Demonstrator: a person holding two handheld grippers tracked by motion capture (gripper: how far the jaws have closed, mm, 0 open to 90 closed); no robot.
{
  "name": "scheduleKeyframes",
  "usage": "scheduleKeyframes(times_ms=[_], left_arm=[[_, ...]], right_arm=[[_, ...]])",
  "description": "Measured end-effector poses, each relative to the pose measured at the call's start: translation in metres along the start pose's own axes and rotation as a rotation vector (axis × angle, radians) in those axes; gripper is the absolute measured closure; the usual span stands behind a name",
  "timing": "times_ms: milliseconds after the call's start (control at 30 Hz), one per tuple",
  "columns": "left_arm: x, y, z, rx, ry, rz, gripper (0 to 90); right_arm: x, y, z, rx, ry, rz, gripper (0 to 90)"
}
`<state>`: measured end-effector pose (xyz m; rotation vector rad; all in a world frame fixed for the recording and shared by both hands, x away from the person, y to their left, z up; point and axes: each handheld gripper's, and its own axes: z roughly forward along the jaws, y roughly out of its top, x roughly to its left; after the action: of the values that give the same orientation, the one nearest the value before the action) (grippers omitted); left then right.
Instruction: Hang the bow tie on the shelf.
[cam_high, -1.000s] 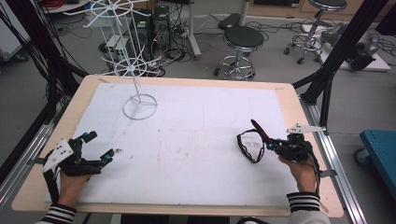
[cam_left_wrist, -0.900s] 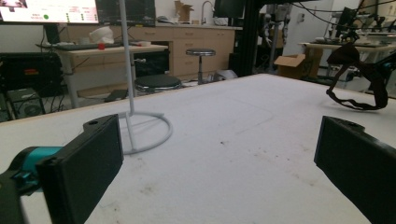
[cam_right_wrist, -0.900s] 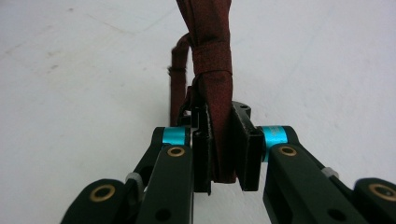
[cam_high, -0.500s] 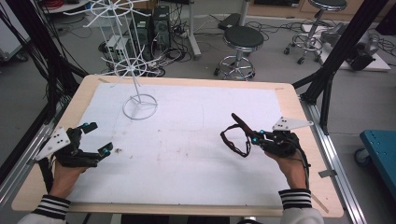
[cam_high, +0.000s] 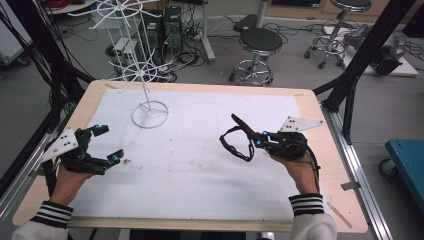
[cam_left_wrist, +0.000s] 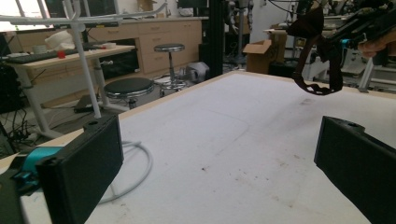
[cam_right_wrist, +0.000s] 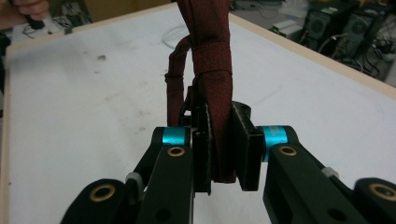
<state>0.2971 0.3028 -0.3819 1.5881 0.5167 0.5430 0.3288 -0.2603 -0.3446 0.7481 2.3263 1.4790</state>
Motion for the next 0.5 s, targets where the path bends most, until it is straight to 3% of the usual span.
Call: scheduleKeyframes(times_ms=[500], left_arm=[[-0.005, 0.029, 0.029, 0.033, -0.124, 0.023, 1.7]], right_arm=[[0.013, 0.031, 0.031, -0.066, 0.162, -0.056, 79.8]])
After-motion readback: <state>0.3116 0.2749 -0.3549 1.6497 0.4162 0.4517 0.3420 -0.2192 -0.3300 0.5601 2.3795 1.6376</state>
